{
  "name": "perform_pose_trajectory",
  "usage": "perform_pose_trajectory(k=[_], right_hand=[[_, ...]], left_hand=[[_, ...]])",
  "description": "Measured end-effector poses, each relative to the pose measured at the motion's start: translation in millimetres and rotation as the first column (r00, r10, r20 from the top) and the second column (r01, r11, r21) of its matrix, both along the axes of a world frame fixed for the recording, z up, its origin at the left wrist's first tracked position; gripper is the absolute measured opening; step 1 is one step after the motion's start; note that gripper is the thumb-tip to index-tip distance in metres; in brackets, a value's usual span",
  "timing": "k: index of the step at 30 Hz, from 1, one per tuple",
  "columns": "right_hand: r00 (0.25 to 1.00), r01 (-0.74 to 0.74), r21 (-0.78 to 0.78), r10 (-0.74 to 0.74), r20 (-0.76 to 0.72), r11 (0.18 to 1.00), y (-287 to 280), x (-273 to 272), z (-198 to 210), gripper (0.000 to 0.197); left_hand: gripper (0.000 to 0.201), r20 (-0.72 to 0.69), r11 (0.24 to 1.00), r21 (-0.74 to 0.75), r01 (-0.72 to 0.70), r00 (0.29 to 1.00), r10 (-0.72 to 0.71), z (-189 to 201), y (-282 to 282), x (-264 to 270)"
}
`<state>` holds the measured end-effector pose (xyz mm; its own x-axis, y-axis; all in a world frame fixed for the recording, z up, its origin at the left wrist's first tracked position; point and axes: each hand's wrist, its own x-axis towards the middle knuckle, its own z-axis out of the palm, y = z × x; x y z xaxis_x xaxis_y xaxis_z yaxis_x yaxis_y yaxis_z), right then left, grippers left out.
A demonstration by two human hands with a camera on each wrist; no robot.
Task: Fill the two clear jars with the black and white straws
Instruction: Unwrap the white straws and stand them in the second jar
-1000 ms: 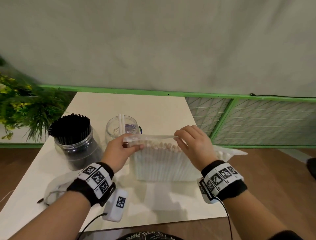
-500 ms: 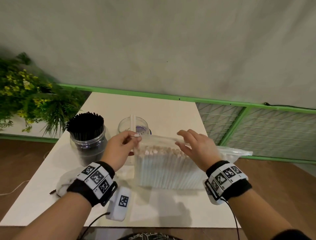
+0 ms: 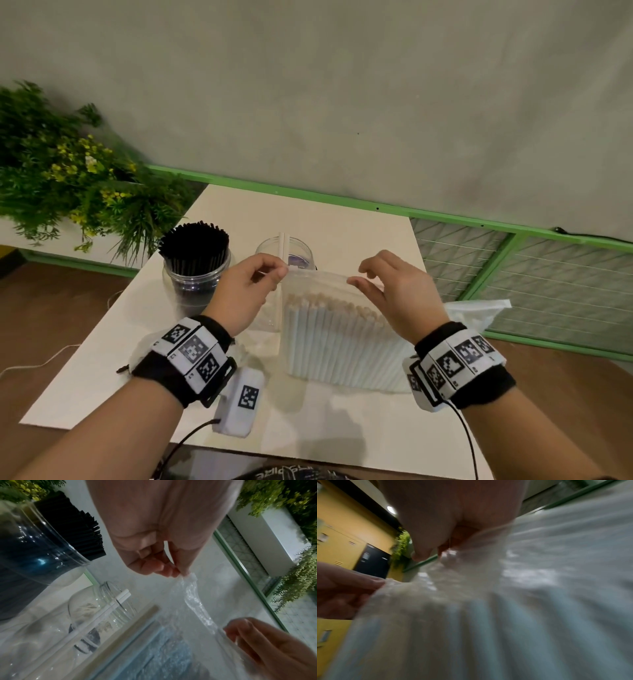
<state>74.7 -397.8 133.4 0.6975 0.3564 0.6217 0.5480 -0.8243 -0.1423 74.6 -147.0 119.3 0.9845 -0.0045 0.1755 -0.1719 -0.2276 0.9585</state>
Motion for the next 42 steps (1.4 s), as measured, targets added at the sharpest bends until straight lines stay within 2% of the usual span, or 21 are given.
perform_pose_trajectory(k=[4,6,10,12,16,19,22,28,33,37,42], right_hand=[[0.973,-0.212,-0.005,0.21,-0.1,0.977,54.9,6.2,-1.7,0.042],[0.961,-0.242,0.058,0.247,-0.123,0.969,73.7,12.7,-5.8,0.039],[0.964,-0.241,0.193,0.258,-0.069,0.951,85.0,20.0,-11.6,0.028],[0.967,-0.235,0.159,0.248,-0.062,0.959,85.0,20.6,-12.6,0.026],[0.979,-0.201,-0.003,0.201,-0.026,0.98,76.2,23.2,-11.1,0.01],[0.992,-0.125,-0.045,0.125,-0.018,0.991,52.8,23.5,-7.3,0.008],[0.999,0.047,-0.083,-0.047,-0.008,0.995,8.0,19.7,-7.4,0.008],[0.923,0.384,-0.068,-0.382,0.039,0.921,-86.8,2.6,-15.8,0.004],[0.896,0.443,0.042,-0.443,-0.011,0.896,-110.9,-2.3,-21.1,0.007],[0.836,0.548,0.184,-0.531,-0.137,0.816,-112.3,-3.9,-22.8,0.008],[0.844,0.536,0.349,-0.476,-0.247,0.769,-111.6,-2.2,-25.6,0.012]], left_hand=[[0.006,-0.056,0.997,-0.073,0.04,0.997,-0.044,0.7,-1.1,-4.4],[0.006,-0.064,0.994,-0.097,0.048,0.996,-0.054,1.5,-0.8,-5.9],[0.007,-0.074,0.995,-0.099,0.024,0.997,-0.031,1.6,0.3,-8.7],[0.009,-0.051,0.998,-0.054,-0.011,0.999,0.009,-0.1,-2.1,-10.7],[0.013,0.024,0.999,0.014,-0.042,0.999,0.042,-1.1,-10.9,-14.1],[0.012,0.032,0.995,-0.014,-0.103,0.994,0.104,-2.3,-8.8,-10.9],[0.013,0.003,0.986,-0.07,-0.154,0.988,0.155,-6.2,2.2,-3.0],[0.014,-0.021,0.978,-0.123,-0.171,0.985,0.17,-16.1,13.1,14.6],[0.014,-0.038,0.981,-0.13,-0.143,0.989,0.14,-17.1,10.9,21.3],[0.015,-0.072,0.983,-0.132,-0.124,0.991,0.116,-18.2,14.1,22.1],[0.014,-0.095,0.985,-0.125,-0.12,0.99,0.108,-17.7,17.5,22.8]])
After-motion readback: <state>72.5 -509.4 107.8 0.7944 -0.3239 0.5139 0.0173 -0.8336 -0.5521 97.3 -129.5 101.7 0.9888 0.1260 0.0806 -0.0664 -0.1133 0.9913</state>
